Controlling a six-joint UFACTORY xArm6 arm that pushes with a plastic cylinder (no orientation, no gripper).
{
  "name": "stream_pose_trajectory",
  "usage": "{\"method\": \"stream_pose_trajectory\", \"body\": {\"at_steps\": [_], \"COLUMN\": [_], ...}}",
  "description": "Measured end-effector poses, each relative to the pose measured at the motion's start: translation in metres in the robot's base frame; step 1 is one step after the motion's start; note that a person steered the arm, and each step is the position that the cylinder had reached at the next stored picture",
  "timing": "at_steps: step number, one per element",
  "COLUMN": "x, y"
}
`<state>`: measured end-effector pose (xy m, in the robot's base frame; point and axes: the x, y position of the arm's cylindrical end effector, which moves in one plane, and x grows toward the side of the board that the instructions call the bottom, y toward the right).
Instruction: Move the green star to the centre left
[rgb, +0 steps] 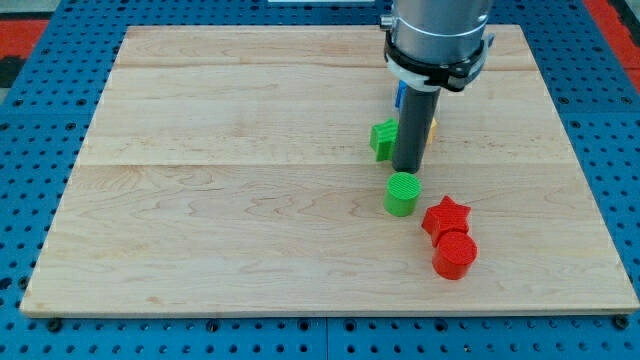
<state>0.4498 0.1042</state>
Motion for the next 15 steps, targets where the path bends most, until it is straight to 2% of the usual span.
{"method": "stream_pose_trajectory", "body": {"at_steps": [2,4,5,7,8,9,10,11,12,13,15], "x": [-0.017,-0.041,-0.045,-0.043,-0.038,-0.010,0.014,0.021,-0.002,-0.047,-0.036], "y": [0.064,0.070,0.054,-0.091,-0.131,-0.083,-0.120,-0.196,-0.261,-0.298,-0.172]}}
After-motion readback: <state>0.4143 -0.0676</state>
